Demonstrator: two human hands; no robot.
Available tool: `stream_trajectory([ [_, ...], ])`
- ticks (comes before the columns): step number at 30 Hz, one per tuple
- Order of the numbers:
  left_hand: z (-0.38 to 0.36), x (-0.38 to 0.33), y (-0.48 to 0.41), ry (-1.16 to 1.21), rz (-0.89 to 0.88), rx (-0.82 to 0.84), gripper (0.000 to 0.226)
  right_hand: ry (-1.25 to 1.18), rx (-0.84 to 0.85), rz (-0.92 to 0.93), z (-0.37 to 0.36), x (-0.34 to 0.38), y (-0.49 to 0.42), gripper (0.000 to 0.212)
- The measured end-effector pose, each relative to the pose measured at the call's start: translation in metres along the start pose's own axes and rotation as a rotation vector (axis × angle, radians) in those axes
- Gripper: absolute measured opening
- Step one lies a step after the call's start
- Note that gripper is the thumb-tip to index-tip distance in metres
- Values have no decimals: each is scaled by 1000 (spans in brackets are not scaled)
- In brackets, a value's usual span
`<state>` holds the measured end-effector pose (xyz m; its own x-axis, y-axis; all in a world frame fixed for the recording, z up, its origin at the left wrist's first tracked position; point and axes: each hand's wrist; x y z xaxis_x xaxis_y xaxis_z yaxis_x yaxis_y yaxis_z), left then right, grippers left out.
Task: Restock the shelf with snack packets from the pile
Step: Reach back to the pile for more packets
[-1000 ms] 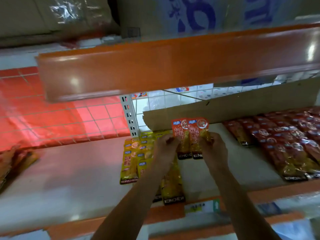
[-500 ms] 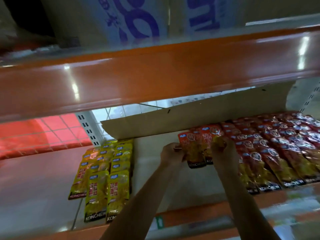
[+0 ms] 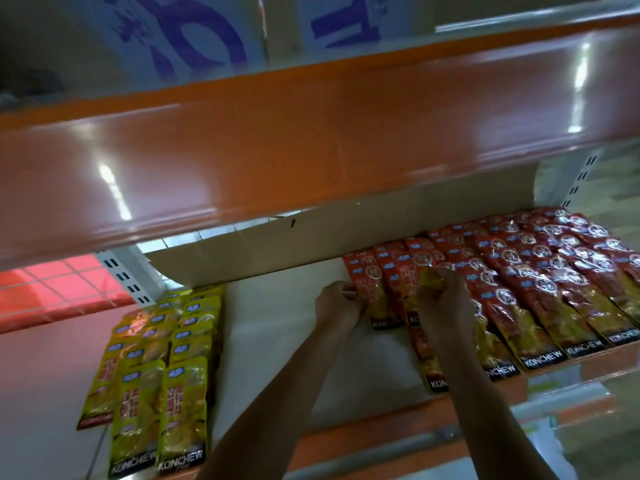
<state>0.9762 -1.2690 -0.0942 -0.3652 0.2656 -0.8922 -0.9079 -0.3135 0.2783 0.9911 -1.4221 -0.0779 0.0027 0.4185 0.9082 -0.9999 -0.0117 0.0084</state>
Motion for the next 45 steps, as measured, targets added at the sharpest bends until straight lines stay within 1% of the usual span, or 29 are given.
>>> stream_trajectory([
  [2,-4,-1,1,-45,-1,-25,22,-5,9,13,2,-3,-1,42],
  [4,-8,-2,1,-54,10,-12,28,-12,29,5,3,-4,-2,44],
  [8,-9,-3,2,-145,7,-32,32,29,54,-1,1,-3,-1,46],
  [10,-8,-3,6,-195,-28,-63,34,30,73,26,0,-2,1,45],
  [13,-8,-3,11,-241,-146,-130,27,39,78,61,-2,0,4,45],
  [14,-8,-5,13,-231,-183,-132,26,32,78,71,-3,0,5,46],
  [16,-10,-10,16,-176,-215,-71,26,12,105,92,-9,2,9,45],
  [19,-17,-13,17,59,-176,42,23,3,168,126,-17,4,14,36],
  [21,-19,-11,18,196,-125,29,31,50,174,171,-19,3,16,31],
  [23,-16,-5,18,232,-100,-30,36,155,149,216,-18,1,17,31],
  [26,-8,4,20,143,-80,-90,36,273,100,223,-13,-3,15,35],
  [30,-10,11,25,51,-28,-85,40,365,102,237,-10,-6,15,34],
  [36,-20,8,28,-89,-56,-58,44,394,163,200,-11,-11,17,37],
  [40,-24,7,29,-199,-42,-83,45,389,175,189,-10,-11,16,36],
  [45,-24,5,30,-289,-14,-75,51,412,183,185,-10,-8,17,37],
])
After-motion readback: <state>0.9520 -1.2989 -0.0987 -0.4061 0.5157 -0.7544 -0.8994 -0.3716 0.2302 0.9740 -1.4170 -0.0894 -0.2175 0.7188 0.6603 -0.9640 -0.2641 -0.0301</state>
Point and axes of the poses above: each hand's wrist, its own y-axis away from the middle knuckle, its own z-axis out of the back of the hand, x = y × z, and after that the axes turned 13 degrees about x, right-handed
